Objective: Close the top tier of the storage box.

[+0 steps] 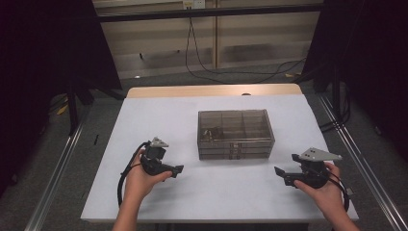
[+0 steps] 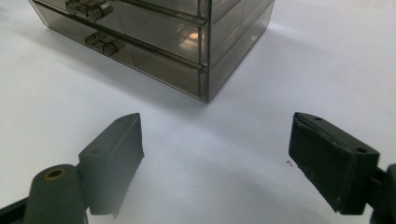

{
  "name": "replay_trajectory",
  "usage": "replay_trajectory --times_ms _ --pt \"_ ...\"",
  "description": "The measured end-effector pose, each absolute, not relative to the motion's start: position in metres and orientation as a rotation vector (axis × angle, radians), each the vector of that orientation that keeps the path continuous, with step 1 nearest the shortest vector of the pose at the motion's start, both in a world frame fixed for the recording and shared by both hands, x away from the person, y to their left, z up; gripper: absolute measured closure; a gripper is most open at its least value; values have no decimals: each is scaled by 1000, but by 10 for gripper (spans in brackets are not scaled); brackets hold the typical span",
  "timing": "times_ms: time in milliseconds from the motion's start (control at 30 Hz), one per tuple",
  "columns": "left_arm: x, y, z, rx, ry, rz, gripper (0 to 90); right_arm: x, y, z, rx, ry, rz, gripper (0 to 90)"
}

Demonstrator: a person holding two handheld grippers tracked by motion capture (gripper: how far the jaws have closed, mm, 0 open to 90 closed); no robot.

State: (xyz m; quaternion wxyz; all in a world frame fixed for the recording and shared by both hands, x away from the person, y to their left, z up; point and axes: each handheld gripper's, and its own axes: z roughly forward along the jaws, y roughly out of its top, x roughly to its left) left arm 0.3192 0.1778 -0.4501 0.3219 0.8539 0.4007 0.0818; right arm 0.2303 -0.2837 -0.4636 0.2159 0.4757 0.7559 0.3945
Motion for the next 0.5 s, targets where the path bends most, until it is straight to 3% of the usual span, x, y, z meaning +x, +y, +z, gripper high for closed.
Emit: replay_trajectory --times_ms 500 --pt "314 194 -457 2218 1061 242 78 230 -287 -466 1308 2107 1080 158"
